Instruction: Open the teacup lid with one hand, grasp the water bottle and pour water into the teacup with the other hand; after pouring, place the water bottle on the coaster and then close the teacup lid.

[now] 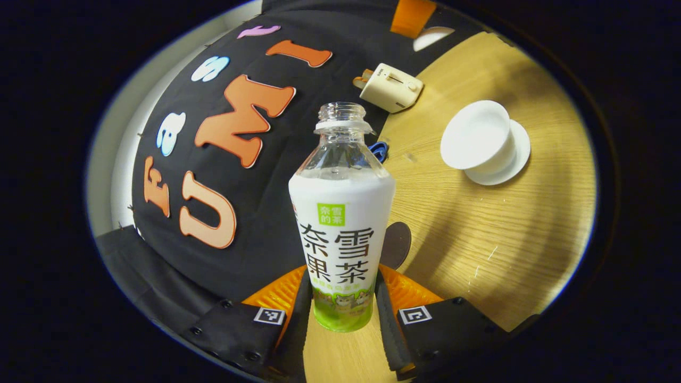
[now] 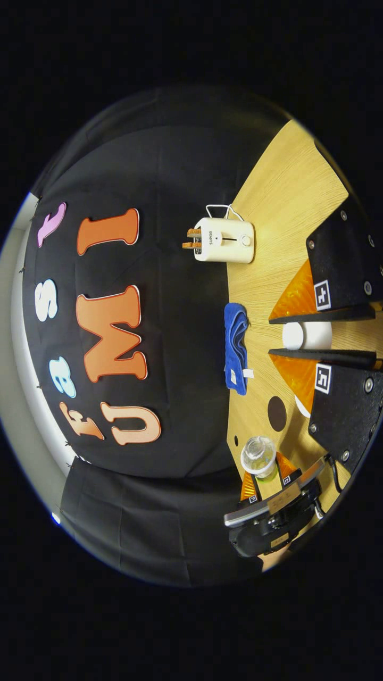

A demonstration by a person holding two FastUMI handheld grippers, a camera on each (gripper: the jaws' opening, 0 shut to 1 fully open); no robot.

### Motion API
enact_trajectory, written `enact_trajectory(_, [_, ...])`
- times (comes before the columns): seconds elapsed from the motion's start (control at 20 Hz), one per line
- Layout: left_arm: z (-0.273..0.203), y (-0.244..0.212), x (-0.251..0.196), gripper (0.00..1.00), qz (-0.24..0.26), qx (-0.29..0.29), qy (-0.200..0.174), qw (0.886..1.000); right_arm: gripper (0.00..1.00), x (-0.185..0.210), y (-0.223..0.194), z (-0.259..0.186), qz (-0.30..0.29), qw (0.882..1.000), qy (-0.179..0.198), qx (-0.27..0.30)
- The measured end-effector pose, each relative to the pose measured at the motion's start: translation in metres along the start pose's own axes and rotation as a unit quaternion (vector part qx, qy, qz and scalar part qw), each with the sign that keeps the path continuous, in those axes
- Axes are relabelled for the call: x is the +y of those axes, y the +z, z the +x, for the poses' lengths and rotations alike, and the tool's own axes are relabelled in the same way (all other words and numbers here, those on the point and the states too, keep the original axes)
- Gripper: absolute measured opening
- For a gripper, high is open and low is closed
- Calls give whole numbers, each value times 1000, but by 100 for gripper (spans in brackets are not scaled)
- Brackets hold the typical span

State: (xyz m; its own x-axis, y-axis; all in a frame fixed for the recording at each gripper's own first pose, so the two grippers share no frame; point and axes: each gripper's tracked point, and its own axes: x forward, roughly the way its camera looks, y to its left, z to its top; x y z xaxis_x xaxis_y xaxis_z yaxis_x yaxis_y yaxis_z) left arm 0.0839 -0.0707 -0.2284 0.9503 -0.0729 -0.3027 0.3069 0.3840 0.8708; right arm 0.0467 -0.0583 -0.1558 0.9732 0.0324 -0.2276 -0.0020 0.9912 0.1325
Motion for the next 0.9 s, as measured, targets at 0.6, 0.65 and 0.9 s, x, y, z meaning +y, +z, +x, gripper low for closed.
enact_trajectory(0.6, [18, 15, -7, 62, 126, 0, -30, 992, 22, -5, -7, 3, -1, 1000, -1, 8])
enact_trajectory(0.65, [18, 16, -5, 61, 135, -1, -27, 990, 22, -5, -7, 3, -1, 1000, -1, 8])
enact_trajectory(0.9, [21, 20, 3, 63, 191, 3, -19, 981, 22, -9, -11, 3, 3, 1000, -2, 10])
